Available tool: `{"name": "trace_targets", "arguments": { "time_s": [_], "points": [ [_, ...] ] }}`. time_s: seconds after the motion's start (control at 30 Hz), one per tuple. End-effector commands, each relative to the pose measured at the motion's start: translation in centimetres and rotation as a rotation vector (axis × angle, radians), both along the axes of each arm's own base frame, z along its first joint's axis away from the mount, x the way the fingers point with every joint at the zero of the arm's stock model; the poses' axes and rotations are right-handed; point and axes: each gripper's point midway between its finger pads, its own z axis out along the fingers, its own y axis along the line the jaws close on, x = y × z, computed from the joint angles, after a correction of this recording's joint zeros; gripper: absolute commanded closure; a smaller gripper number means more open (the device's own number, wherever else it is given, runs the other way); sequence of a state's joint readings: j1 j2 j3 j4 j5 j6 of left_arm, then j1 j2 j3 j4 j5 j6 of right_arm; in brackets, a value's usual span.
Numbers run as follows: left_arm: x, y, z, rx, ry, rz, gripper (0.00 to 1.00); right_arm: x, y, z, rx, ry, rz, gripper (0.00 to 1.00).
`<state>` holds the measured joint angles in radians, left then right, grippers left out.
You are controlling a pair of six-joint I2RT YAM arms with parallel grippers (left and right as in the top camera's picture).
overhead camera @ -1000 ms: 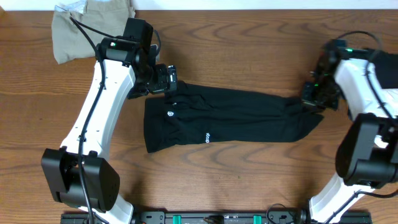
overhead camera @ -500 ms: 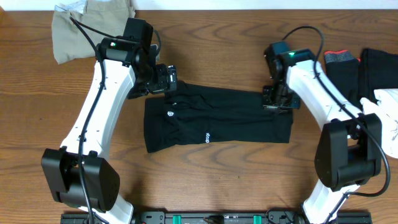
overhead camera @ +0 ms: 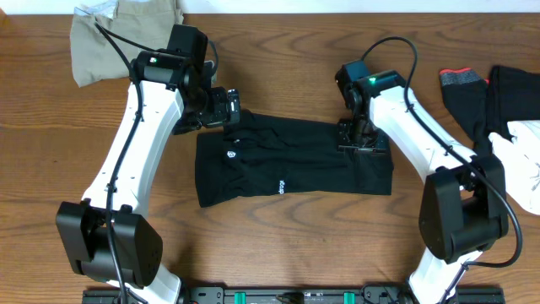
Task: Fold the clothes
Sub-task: 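Fold the right end leftward over the shirt with the right gripper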
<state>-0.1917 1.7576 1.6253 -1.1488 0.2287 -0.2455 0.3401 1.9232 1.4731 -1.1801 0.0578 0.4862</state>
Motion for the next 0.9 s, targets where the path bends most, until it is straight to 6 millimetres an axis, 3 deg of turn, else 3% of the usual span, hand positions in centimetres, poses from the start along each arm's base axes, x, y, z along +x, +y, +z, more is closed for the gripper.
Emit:
{"name": "trace_targets", "arguments": {
  "time_s": [0.0,0.13,0.2,0.33,0.47,0.53,0.67,0.87],
  "points": [
    [-0.1,0.3,0.1,0.014,-0.003,-0.006,0.02,0.4,0.4,0.8,0.016,-0.027,-0.010,0.37],
    [-0.1,0.3,0.1,0.014,-0.004,-0.006,0.02,1.1,0.5,2.3,0.041,-0.048,-0.005,0.42],
    [-0.1,0.3,0.1,0.014,-0.004,-0.006,0.02,1.7,0.4,4.1,0.060,-0.076,0.011,0.43],
    [-0.2,0.3,0.1,0.014,-0.002,-0.006,0.02,2.6,-1.7,7.9,0.032,-0.148,-0.031,0.38],
    [-0.3,0.3,0.1,0.016,0.004,-0.006,0.02,2.5,-4.6,9.5,0.021,-0.165,-0.053,0.38],
    [-0.3,0.3,0.1,0.016,0.004,-0.006,0.02,2.1,-6.2,9.1,0.019,-0.135,-0.086,0.44],
    [-0.3,0.3,0.1,0.016,0.004,-0.006,0.02,1.3,-7.5,7.3,0.025,-0.088,-0.122,0.57],
    [-0.3,0.3,0.1,0.016,0.004,-0.006,0.02,-0.4,-6.2,2.3,0.095,-0.024,-0.122,0.63]
  ]
}}
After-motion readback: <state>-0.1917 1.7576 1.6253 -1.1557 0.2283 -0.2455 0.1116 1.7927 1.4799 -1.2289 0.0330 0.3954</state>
